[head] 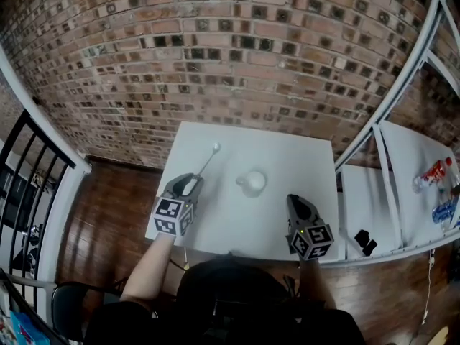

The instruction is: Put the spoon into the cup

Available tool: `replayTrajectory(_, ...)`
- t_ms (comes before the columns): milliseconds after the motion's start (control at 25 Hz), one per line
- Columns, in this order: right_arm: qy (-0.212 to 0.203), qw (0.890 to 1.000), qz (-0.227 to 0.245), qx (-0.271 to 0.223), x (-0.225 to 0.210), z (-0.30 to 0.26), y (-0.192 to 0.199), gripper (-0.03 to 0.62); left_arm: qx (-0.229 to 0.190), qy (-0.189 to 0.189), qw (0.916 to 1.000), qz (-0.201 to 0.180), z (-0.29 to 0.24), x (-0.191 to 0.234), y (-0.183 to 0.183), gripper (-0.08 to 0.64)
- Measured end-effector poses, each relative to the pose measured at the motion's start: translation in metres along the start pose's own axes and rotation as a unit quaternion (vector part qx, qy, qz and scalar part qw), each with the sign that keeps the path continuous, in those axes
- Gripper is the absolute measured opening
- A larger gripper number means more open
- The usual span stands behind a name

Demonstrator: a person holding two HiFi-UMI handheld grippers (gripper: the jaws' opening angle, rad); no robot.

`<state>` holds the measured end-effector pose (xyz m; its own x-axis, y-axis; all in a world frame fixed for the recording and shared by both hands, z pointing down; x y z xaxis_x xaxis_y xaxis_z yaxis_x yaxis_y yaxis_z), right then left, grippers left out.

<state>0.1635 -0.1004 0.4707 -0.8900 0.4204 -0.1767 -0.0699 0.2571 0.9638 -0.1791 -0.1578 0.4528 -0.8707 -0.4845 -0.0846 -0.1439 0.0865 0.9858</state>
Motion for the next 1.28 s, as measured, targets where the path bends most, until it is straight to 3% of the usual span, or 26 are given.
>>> replayTrajectory(320, 0.017, 1.000, -0.025, 0.005, -0.016, 0.023, 0.007, 0.005, 0.023, 0.063, 0.9975, -0.022, -0.034, -0.040, 0.012, 0.124)
replayTrajectory(640, 0.043, 0.998, -0.035, 0.006, -0.030, 0.042, 0.013, 0.005, 0.070, 0.128, 0.9881, -0.048, -0.058, -0.078, 0.035, 0.124)
replayTrajectory(960, 0.056, 0.997, -0.049, 0.001, -0.039, 0.056, 0.018, 0.005, 0.124, 0.149, 0.9794, -0.056, -0.077, -0.095, 0.055, 0.125)
replayTrajectory(1280, 0.064, 0.996, -0.057, -0.002, -0.047, 0.061, 0.023, 0.005, 0.147, 0.156, 0.9747, -0.062, -0.096, -0.097, 0.051, 0.126)
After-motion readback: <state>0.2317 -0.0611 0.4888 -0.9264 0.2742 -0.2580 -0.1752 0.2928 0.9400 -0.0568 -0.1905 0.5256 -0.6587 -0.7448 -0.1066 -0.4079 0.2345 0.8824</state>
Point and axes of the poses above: the fingertips, and each gripper's own axes: z backward along the fingers, x to its left, y out of its underside, the point moved 8 cm from there along z, backward along the fingers, and after that the axes turned 5 degrees about -z, right-handed, at the moved point
